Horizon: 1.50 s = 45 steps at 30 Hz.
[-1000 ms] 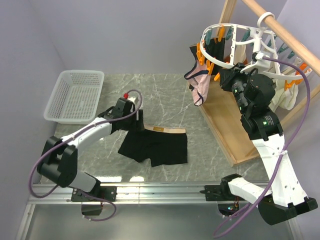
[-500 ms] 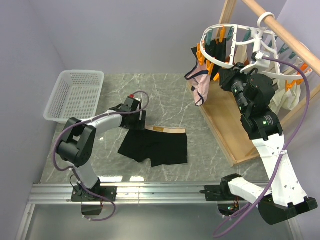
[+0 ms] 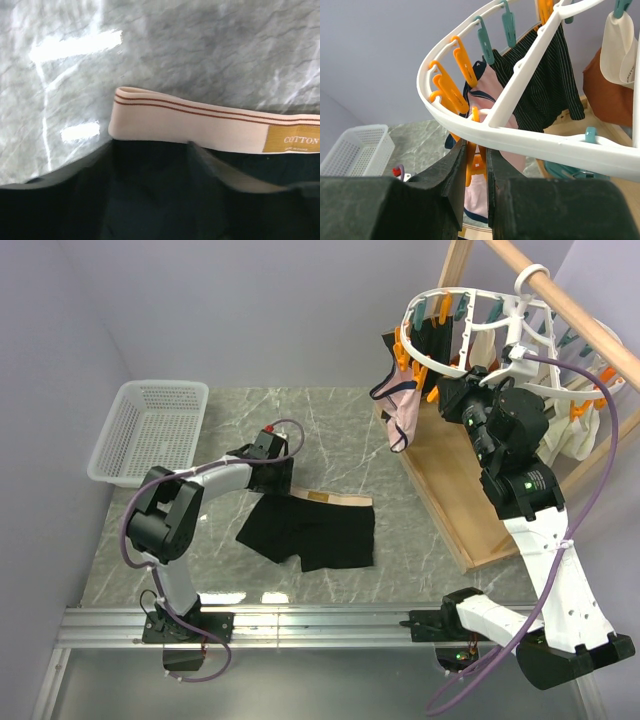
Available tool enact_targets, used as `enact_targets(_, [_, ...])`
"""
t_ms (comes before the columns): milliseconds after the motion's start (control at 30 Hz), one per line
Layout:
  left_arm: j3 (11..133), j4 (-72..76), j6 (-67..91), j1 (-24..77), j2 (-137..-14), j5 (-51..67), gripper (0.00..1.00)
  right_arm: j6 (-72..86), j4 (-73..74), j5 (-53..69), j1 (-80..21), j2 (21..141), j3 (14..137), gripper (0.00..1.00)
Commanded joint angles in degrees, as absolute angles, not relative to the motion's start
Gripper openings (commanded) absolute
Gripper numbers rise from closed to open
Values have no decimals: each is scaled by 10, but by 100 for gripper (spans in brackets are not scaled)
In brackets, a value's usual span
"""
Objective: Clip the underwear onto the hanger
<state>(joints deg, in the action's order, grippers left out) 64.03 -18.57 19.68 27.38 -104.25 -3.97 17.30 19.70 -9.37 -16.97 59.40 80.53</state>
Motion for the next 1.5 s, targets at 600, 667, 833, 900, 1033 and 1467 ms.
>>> enact_targets(600, [705, -166, 141, 361, -1110, 10, 43, 170, 191, -73, -167, 584, 802, 0])
enact_targets(667, [701, -165, 139, 360, -1100, 12, 53, 168, 192, -73, -167, 583, 802, 0])
enact_targets(833, [685, -157, 135, 359, -1069, 37, 61, 167, 192, -70, -168, 581, 798, 0])
enact_targets(900, [680, -151, 134, 359, -1060, 56, 63, 166, 191, -69, -169, 580, 797, 0])
enact_targets(1033, [673, -136, 135, 358, -1042, 91, 71, 165, 191, -69, -168, 581, 799, 0])
enact_targets(1467, [708, -162, 128, 378, -1096, 54, 83, 161, 192, -69, -167, 577, 796, 0])
